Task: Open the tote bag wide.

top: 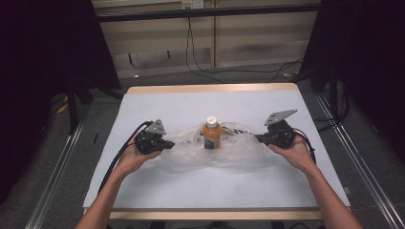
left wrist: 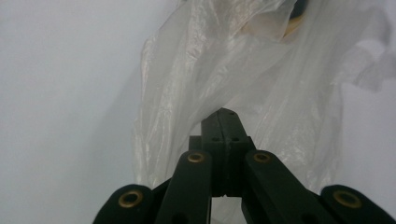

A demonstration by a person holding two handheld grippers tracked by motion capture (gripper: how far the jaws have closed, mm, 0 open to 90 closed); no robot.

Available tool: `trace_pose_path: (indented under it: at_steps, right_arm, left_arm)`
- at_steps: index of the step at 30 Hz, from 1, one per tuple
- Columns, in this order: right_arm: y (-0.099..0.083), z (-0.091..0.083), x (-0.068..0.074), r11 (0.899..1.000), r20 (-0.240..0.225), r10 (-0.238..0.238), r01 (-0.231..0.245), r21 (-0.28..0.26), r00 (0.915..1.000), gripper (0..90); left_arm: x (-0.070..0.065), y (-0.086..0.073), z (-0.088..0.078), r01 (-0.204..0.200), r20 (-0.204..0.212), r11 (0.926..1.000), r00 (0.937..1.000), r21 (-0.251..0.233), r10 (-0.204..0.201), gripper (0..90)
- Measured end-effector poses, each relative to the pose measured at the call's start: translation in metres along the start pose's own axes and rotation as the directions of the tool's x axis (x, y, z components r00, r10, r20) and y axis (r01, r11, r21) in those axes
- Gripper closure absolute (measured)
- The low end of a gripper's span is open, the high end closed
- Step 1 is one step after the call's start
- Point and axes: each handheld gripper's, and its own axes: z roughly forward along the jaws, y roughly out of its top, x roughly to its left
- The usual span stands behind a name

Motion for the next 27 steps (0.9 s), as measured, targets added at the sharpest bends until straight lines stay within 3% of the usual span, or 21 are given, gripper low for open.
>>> trace_pose_path:
  at_steps: [3, 10, 16, 18, 21, 24, 27]
  right_arm:
    - [0.007, -0.003, 0.003, 0.999, -0.013, -0.001, 0.0, -0.044, 0.9999, 90.0]
    - [0.024, -0.004, 0.01, 0.997, -0.034, -0.011, 0.008, -0.079, 0.9993, 90.0]
    - [0.046, -0.005, 0.019, 0.995, -0.043, -0.053, 0.049, -0.084, 0.9977, 90.0]
    - [0.053, -0.002, 0.02, 0.995, -0.051, -0.06, 0.056, -0.08, 0.9969, 90.0]
    - [0.066, 0.007, 0.019, 0.996, -0.064, -0.07, 0.067, -0.058, 0.9954, 90.0]
    - [0.078, 0.022, 0.016, 0.997, -0.091, -0.073, 0.072, -0.012, 0.9932, 90.0]
    - [0.086, 0.043, 0.015, 0.994, -0.126, -0.086, 0.094, 0.063, 0.9884, 90.0]
  left_arm:
    - [-0.003, 0.005, -0.007, -0.001, 0.019, 0.9986, 0.9998, -0.053, 0.002, 90.0]
    - [-0.01, 0.01, -0.021, 0.005, 0.044, 0.9917, 0.999, -0.128, 0.001, 90.0]
    - [-0.016, 0.018, -0.031, 0.003, 0.059, 0.9884, 0.9983, -0.152, 0.006, 90.0]
    - [-0.02, 0.024, -0.026, -0.009, 0.057, 0.9896, 0.9982, -0.144, 0.018, 90.0]
    - [-0.031, 0.035, -0.008, -0.028, 0.096, 0.993, 0.9946, -0.115, 0.039, 90.0]
    - [-0.042, 0.046, 0.013, -0.039, 0.142, 0.9948, 0.9885, -0.094, 0.052, 90.0]
    - [-0.047, 0.056, 0.029, -0.049, 0.137, 0.9969, 0.989, -0.063, 0.057, 90.0]
